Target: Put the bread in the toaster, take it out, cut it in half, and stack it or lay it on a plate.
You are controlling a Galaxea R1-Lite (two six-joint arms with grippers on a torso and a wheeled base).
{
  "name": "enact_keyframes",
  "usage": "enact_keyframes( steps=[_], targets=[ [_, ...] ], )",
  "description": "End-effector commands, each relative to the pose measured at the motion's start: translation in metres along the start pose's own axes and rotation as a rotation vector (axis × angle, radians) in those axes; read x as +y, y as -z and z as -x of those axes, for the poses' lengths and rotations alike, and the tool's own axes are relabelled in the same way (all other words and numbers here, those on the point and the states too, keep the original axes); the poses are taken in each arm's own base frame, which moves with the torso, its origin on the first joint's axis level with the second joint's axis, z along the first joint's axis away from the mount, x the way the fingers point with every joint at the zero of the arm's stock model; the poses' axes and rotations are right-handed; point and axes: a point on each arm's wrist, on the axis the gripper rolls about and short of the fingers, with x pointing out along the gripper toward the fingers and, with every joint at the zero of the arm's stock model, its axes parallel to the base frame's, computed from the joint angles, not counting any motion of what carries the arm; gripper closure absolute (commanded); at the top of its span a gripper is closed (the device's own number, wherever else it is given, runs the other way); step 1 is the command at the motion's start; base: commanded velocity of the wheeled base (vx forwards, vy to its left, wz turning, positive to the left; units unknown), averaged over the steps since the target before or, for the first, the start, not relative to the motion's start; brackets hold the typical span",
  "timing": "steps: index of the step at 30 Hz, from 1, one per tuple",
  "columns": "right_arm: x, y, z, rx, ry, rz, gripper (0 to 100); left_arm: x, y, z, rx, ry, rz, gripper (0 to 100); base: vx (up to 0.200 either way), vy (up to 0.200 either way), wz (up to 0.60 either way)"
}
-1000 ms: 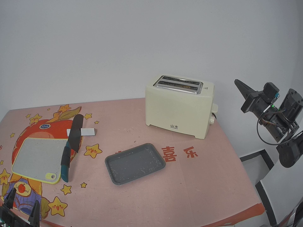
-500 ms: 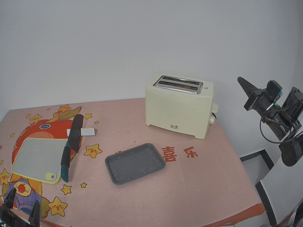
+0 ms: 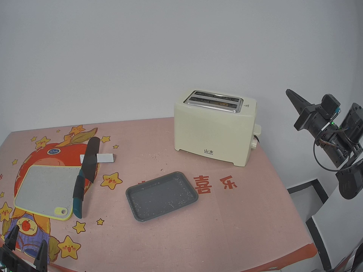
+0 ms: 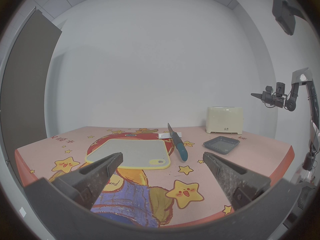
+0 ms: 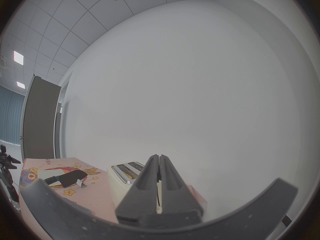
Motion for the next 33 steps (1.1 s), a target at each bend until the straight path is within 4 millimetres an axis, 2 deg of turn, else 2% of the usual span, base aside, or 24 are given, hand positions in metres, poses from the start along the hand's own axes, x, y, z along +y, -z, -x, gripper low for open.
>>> enact_keyframes(
  steps=[1, 19, 30, 33],
  targets=[
    [0.000, -0.001, 0.001, -0.003, -0.003, 0.001, 100, 0.000, 0.004, -0.001, 0.009, -0.001, 0.000, 0, 0.000, 0.000, 0.00],
    [0.002, -0.005, 0.003, -0.010, -0.006, 0.003, 100, 0.000, 0.005, -0.001, 0.011, -0.001, 0.000, 0, 0.000, 0.000, 0.00],
    [0.002, 0.005, 0.008, 0.034, -0.004, -0.006, 100, 0.000, 0.004, -0.001, 0.009, -0.001, 0.000, 0, 0.000, 0.000, 0.00],
    [0.000, 0.017, 0.009, 0.075, 0.005, -0.012, 100, 0.000, 0.004, -0.001, 0.009, -0.001, 0.000, 0, 0.000, 0.000, 0.00]
  ],
)
